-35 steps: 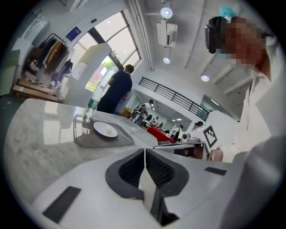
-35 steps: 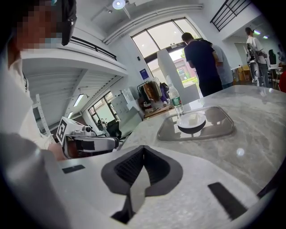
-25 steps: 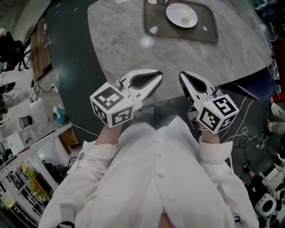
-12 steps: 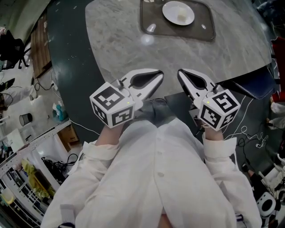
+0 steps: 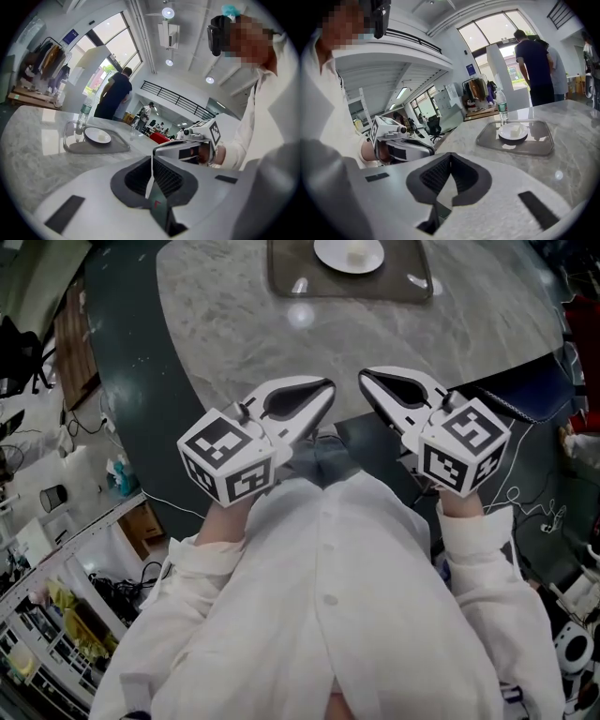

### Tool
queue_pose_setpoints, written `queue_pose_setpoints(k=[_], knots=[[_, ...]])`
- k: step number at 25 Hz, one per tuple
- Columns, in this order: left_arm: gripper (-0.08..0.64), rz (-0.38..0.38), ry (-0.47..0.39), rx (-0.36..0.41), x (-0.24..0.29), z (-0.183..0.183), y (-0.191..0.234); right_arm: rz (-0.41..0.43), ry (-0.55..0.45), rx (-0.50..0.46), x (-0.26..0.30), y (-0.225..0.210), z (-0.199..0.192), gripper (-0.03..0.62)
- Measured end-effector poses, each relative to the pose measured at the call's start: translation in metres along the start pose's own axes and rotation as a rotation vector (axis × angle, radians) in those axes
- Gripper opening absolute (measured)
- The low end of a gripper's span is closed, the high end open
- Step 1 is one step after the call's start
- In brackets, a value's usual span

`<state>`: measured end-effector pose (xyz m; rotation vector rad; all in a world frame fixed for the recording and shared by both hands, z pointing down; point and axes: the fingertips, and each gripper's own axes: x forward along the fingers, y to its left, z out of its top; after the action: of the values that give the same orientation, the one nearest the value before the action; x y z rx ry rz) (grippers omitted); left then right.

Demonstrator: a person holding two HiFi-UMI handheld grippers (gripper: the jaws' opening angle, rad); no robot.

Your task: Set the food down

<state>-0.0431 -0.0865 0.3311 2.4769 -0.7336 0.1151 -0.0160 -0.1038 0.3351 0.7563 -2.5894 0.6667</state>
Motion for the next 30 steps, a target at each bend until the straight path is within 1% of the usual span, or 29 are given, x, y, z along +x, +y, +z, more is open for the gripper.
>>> queue_pose_setpoints(k=[3, 8, 13, 21, 25, 30], knots=[[0.023, -0.004, -0.002, 0.004, 0.003, -0.002, -0.006, 0.003, 0.000, -0.015, -0.005, -0.001, 0.005, 0.003], [0.023, -0.020, 0.004, 0.015, 0.010, -0.004, -0.017, 0.012, 0.015, -0.069, -0.016, -0.001, 0.008, 0.003], [0.023, -0.023, 0.008, 0.019, 0.015, -0.006, -0.023, 0.015, 0.028, -0.084, -0.021, -0.002, 0.005, 0.003], [0.023, -0.025, 0.006, 0.023, 0.016, -0.002, -0.021, 0.043, 0.078, -0.123, -0.019, 0.001, -0.001, 0.003], [0.023, -0.035, 0.007, 0.025, 0.020, 0.000, -0.021, 0.070, 0.109, -0.145, -0.019, 0.006, -0.006, 0.003], [0.023, -0.044, 0.003, 0.031, 0.023, 0.003, -0.025, 0.055, 0.098, -0.159, -0.022, 0.010, -0.004, 0.003]])
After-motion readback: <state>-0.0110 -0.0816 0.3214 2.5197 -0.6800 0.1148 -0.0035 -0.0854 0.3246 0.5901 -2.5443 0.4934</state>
